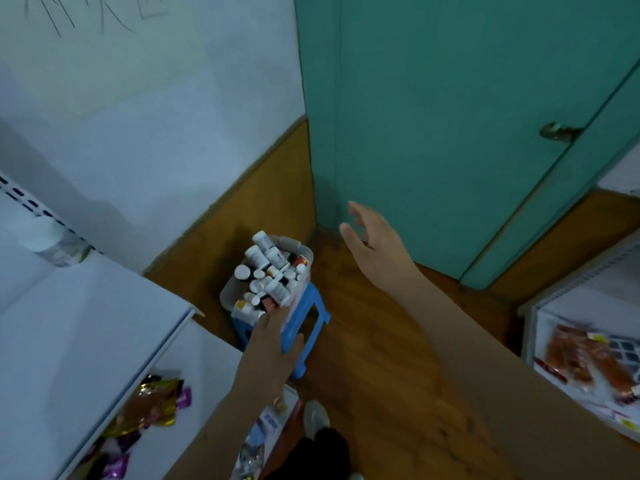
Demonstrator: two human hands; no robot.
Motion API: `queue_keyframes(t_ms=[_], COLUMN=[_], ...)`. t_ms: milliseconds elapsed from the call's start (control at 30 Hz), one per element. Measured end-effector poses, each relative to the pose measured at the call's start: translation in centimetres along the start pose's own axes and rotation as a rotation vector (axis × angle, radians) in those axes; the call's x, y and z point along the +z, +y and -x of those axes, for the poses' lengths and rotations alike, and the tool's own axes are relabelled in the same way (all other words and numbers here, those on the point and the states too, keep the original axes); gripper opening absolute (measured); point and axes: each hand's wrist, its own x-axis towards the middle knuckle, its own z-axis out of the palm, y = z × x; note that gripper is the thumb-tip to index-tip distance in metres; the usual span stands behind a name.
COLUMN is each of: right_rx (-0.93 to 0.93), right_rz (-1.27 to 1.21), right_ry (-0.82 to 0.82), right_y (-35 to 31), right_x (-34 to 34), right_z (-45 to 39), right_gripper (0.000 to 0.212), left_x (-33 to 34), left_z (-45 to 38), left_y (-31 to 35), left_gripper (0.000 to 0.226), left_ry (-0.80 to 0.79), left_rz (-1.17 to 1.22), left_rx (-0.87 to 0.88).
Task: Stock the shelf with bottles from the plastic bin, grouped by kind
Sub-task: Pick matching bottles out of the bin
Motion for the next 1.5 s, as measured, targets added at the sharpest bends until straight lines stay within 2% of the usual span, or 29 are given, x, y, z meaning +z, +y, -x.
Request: queue_keyframes(t_ms=[100, 233, 400, 467, 667, 800, 833, 900, 967, 1033, 1200, 1333, 1400, 1500], right_rx=[-0.032, -0.044, -0.038, -0.043, -0.03, -0.028, -0.014, 0.048, 0.095, 0.112, 0.094, 0.075, 0.029, -0.026], right_rz=[0.011, 0.035, 0.045, 0.056, 0.121, 0.191, 0.207, 0.234, 0.251, 0.281, 0.332, 0.305, 0.36, 0.363], right_ry=[-0.055, -0.159, -0.311, -0.372, -0.638, -0.821, -0.861, -0.927, -0.986, -1.033, -1.082, -1.046, -1.062, -1.029], right_y=[0.6, -0.1, -1.0, -0.7, 0.9, 3.5, 4.4, 6.3, 8.6, 11.0, 16.2, 19.2, 20.6, 22.4], right_x=[1.4, 3.9, 7.6, 9.5, 15.7, 21.2, 22.7, 25.6, 28.8, 32.1, 39.8, 43.6, 45.0, 46.1], right_z=[-5.8, -13.9, -20.3, -22.6, -29.4, -35.0, -36.4, -38.6, -40.4, -41.7, -43.1, -42.6, -42.1, -41.6], right_gripper=[0.057, 0.056, 0.055, 0.057, 0.065, 0.067, 0.067, 0.065, 0.055, 0.048, 0.052, 0.07, 0.068, 0.056], left_x=[0.5, -0.1, -1.6, -1.2, 0.4, 1.6, 2.0, 3.1, 4.5, 6.2, 10.9, 14.6, 16.2, 17.8], left_z=[-4.9, -11.0, -15.2, -16.4, -18.9, -21.6, -22.5, -23.7, -24.9, -26.3, -29.8, -32.2, -33.4, -34.9], left_y=[-0.8, -2.7, -3.3, -4.3, -7.4, -9.8, -10.3, -11.3, -12.3, -13.3, -15.5, -17.1, -18.2, -19.3], left_gripper=[0.059, 0.056, 0.028, 0.024, 0.036, 0.07, 0.072, 0.063, 0.057, 0.054, 0.057, 0.069, 0.076, 0.068], left_ry=[0.034, 0.066, 0.213, 0.259, 0.241, 0.281, 0.311, 0.356, 0.399, 0.39, 0.327, 0.369, 0.409, 0.45], left_rz=[0.022, 0.138, 0.274, 0.297, 0.319, 0.355, 0.386, 0.405, 0.373, 0.371, 0.394, 0.455, 0.479, 0.493], left_rx=[-0.025, -0.144, -0.311, -0.394, -0.62, -0.759, -0.807, -0.909, -1.0, -1.082, -1.196, -1.216, -1.229, -1.296])
